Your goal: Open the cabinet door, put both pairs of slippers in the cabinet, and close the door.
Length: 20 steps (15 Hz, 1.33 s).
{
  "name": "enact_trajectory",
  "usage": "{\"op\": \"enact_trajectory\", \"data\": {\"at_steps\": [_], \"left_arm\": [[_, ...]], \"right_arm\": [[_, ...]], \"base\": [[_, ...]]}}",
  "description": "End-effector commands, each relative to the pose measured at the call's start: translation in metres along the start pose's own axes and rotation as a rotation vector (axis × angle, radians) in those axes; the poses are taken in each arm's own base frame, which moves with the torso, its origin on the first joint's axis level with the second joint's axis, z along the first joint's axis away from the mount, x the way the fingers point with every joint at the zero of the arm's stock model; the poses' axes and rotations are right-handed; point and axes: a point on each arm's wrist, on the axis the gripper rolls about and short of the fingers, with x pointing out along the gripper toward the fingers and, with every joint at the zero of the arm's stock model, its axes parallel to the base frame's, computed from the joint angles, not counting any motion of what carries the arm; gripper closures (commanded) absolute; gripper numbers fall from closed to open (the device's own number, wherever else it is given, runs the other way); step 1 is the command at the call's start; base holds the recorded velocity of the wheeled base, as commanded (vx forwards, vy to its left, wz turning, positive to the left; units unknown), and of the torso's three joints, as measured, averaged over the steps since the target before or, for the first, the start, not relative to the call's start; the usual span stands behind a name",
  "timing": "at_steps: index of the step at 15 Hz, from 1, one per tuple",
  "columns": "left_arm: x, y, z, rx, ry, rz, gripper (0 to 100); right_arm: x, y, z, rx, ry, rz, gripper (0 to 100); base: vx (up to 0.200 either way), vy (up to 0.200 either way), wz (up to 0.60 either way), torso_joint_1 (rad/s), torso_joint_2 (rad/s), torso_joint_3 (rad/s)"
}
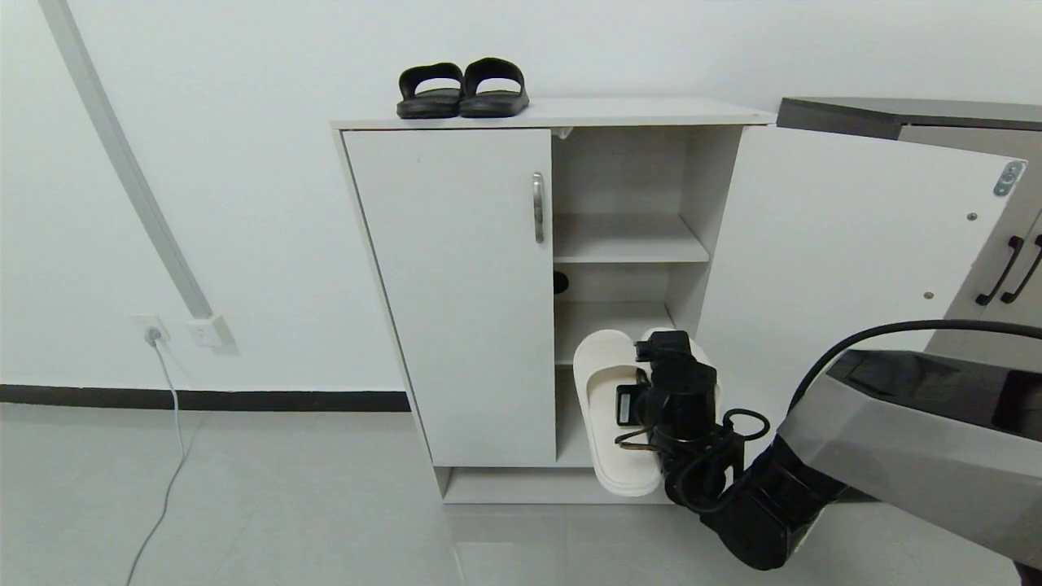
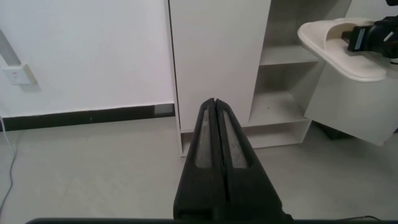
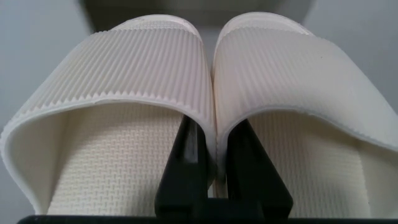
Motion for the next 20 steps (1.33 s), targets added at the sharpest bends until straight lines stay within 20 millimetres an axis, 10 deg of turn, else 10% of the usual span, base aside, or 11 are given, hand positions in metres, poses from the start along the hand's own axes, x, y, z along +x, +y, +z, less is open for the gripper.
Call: {"op": "enact_trajectory", "data": {"at_steps": [1,20], "left_arm": [[0.0,0.0,0.0,0.0,0.001,0.0,100],[0.0,0.0,0.0,-0.002,0.0,0.001,100]], "right_arm": [[-0.002,0.012,-0.01,-0.006,0.018,0.026,100],[-0.001,0.019,-0.03,-0.027,0.046,0.034,100]], "base": [[0.0,0.0,0.0,0.0,0.0,0.0],[0.0,-0.053,0.0,0.001,0.0,0.0]]}}
